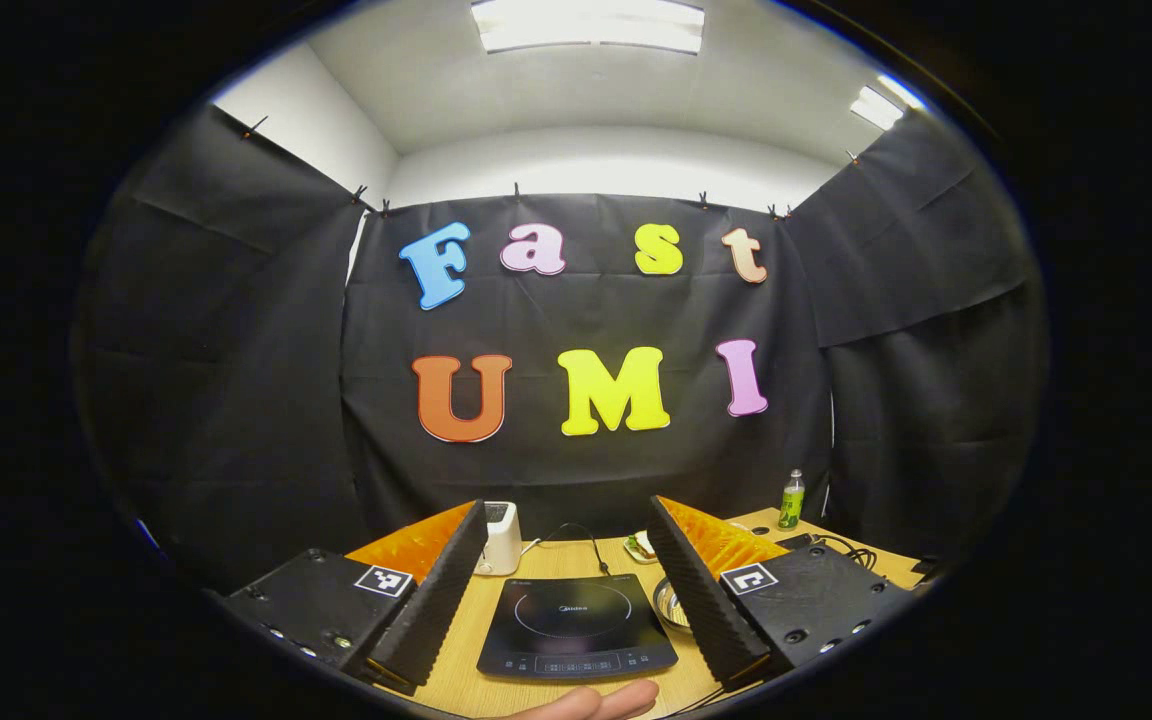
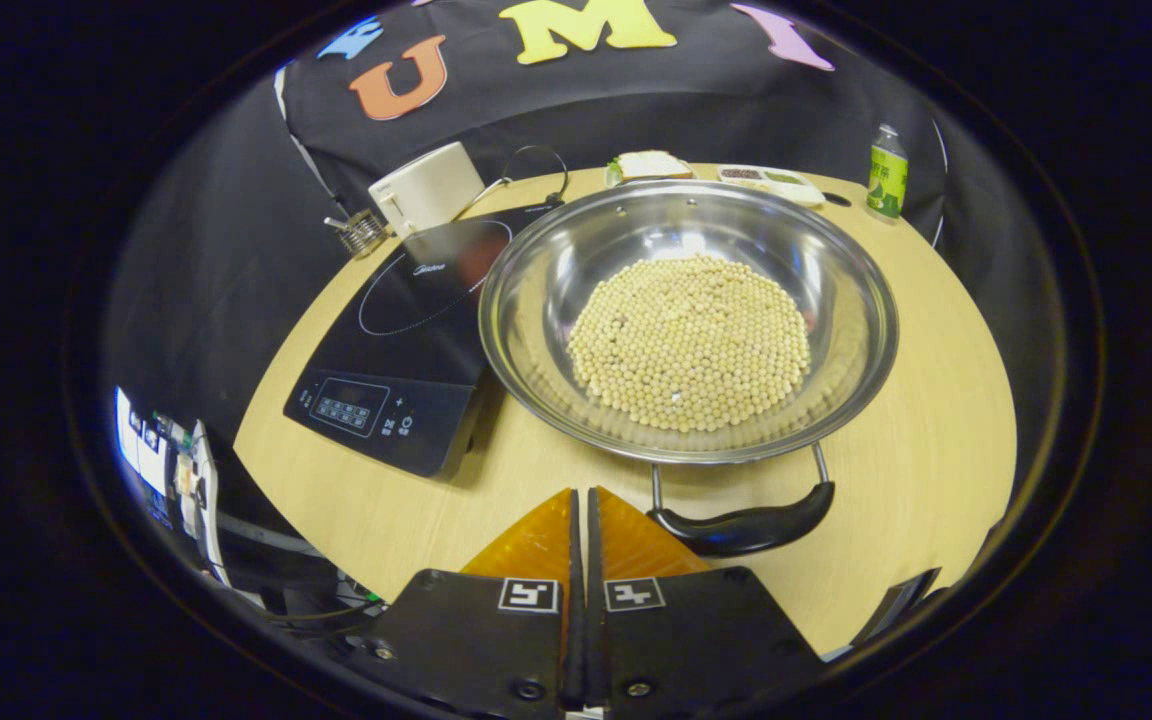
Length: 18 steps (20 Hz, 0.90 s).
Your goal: First push the handle of the pot to place it horizontally, then grasp the pot with both hands and set it on the induction cooktop.
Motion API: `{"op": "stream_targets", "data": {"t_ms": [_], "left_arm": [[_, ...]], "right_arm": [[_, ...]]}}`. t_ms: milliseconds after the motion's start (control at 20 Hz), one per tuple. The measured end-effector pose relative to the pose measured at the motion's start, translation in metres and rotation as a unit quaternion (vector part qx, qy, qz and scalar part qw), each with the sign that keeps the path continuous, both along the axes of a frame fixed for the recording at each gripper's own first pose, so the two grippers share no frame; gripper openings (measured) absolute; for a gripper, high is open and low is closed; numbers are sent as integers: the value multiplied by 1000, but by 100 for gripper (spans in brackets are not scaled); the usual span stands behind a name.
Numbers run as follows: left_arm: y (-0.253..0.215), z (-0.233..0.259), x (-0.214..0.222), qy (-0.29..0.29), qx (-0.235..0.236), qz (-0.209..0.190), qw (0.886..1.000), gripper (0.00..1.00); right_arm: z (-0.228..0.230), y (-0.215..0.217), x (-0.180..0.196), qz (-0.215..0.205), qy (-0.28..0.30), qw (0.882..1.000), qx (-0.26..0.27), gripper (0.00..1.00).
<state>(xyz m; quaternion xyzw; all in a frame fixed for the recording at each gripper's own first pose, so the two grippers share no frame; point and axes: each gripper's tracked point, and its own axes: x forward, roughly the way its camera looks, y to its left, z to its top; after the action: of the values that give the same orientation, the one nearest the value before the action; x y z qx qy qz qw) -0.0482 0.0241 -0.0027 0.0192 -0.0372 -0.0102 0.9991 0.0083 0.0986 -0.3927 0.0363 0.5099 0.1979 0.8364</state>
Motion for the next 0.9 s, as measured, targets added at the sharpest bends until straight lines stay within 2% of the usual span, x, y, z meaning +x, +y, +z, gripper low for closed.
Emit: {"op": "stream_targets", "data": {"t_ms": [50, 100, 150, 350, 400, 500, 550, 600, 650, 750, 800, 900], "left_arm": [[0, 1, -1, -1, 0, 0, 1000, 96], [1, 2, 0, -2, 0, 1, 1000, 96], [0, 3, -1, -5, 0, 2, 1000, 96], [-3, -1, 1, -2, 2, 0, 1000, 96], [-3, -3, 3, 1, 3, 0, 1000, 96], [-3, -7, 4, 8, 2, 3, 1000, 96], [-3, -7, 5, 9, 2, 4, 1000, 96], [-3, -7, 5, 10, 2, 5, 1000, 96], [-3, -6, 5, 10, 3, 7, 1000, 96], [-4, -6, 5, 10, 4, 7, 1000, 96], [-4, -7, 6, 10, 4, 7, 1000, 96], [-7, -7, 8, 12, 7, 10, 1000, 96]], "right_arm": [[0, -5, 0, 3, -2, 1000, -4, 4], [-1, -11, 1, 5, -5, 1000, -11, 0], [-2, -17, 2, 9, -9, 1000, -21, 4], [-4, -43, 8, 15, -25, 998, -56, 1], [-4, -49, 9, 14, -26, 998, -60, 4], [-4, -60, 12, 10, -26, 998, -62, 1], [-4, -64, 13, 9, -26, 998, -61, 4], [-4, -70, 15, 6, -26, 998, -61, 1], [-5, -76, 18, 5, -27, 998, -63, 4], [-5, -89, 25, 5, -32, 997, -72, 0], [-6, -95, 29, 6, -35, 996, -76, 4], [-5, -106, 38, 11, -47, 996, -80, 1]]}}
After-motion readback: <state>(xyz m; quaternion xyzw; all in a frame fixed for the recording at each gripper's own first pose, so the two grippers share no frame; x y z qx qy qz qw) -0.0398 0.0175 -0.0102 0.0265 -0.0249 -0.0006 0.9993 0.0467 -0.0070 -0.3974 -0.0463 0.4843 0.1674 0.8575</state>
